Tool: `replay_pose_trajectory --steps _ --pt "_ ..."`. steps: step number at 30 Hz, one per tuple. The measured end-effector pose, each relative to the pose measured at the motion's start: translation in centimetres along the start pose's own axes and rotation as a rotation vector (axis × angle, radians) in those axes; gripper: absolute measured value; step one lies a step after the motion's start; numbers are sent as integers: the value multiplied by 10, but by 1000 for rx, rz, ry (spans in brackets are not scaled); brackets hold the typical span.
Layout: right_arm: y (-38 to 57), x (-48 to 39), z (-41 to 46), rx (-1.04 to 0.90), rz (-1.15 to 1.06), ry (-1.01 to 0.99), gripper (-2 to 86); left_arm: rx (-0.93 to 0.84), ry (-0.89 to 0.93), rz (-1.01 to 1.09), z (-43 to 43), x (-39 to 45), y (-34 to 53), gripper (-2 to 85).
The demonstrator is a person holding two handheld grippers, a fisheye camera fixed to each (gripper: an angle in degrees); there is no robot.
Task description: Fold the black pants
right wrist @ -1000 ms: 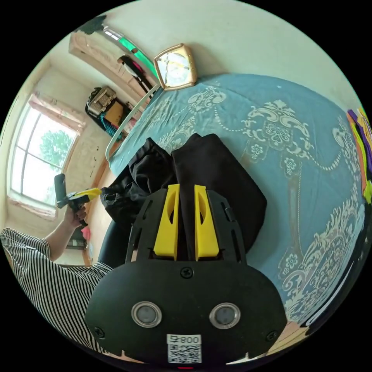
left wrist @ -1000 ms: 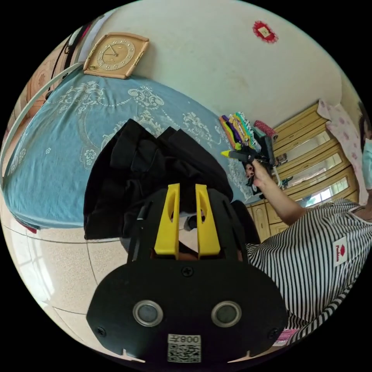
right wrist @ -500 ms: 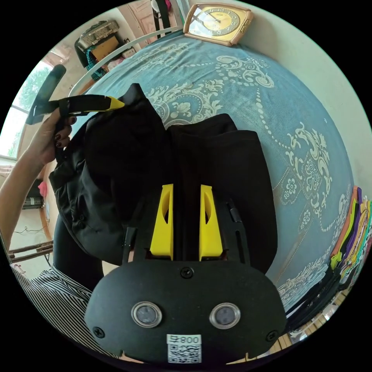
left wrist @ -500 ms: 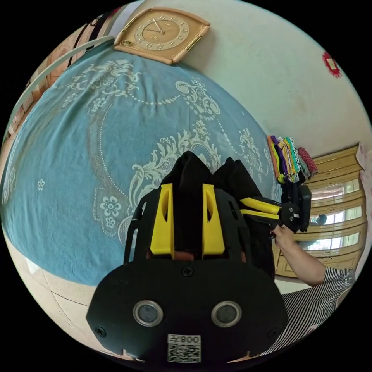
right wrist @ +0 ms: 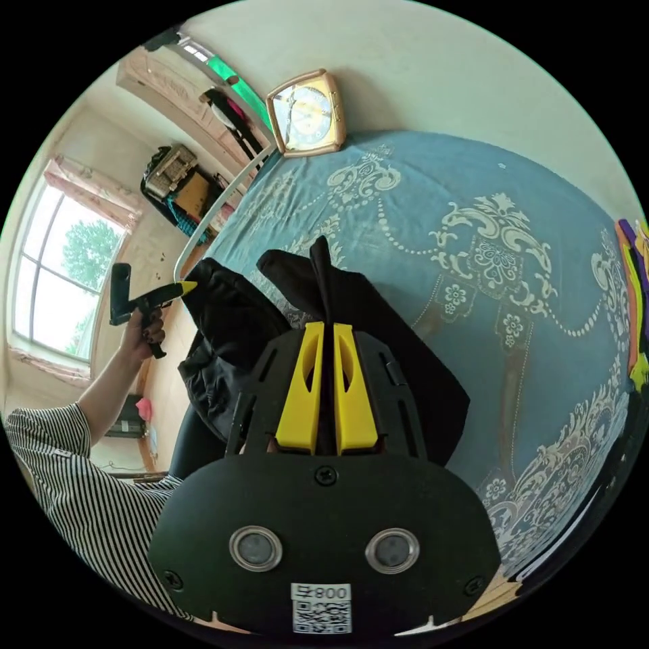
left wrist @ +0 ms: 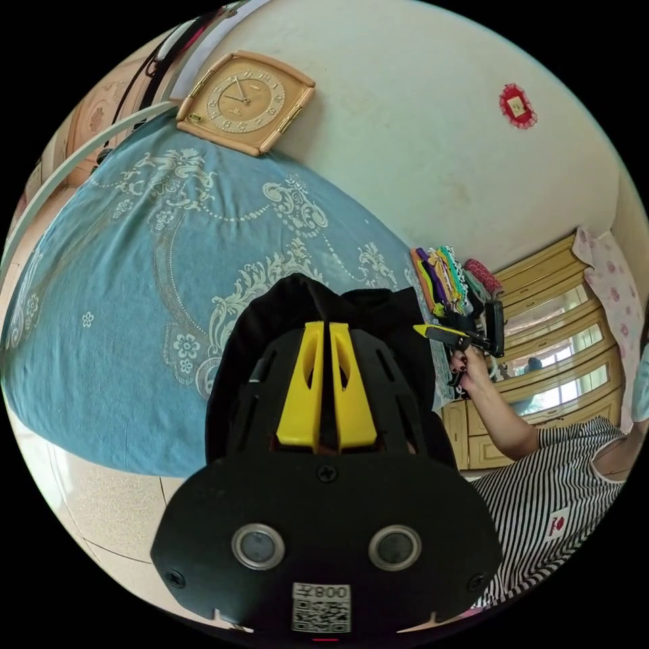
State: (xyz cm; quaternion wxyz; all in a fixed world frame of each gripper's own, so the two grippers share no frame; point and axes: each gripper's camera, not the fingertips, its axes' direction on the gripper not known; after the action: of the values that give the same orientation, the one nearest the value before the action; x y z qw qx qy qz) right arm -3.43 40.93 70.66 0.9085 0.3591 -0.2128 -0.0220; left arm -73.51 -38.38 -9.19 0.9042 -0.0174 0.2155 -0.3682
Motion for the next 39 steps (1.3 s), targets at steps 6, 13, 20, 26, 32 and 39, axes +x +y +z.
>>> replay_pose_trajectory --steps 6,13,20,26,32,39 --pt "83 51 -111 272 84 -30 20 157 69 98 -41 34 41 14" --pt "199 142 -221 572 315 37 22 360 -23 88 -97 32 37 21" --pt "248 294 -161 403 801 -5 17 284 -168 -372 -27 -61 26 55" --pt "333 337 -121 306 853 -5 32 180 -165 -314 12 -76 153 68" --pt "392 372 -107 327 928 -75 56 126 -84 -535 26 -103 295 102" --pt "468 413 -112 391 1111 9 71 100 31 -648 62 -115 349 121"
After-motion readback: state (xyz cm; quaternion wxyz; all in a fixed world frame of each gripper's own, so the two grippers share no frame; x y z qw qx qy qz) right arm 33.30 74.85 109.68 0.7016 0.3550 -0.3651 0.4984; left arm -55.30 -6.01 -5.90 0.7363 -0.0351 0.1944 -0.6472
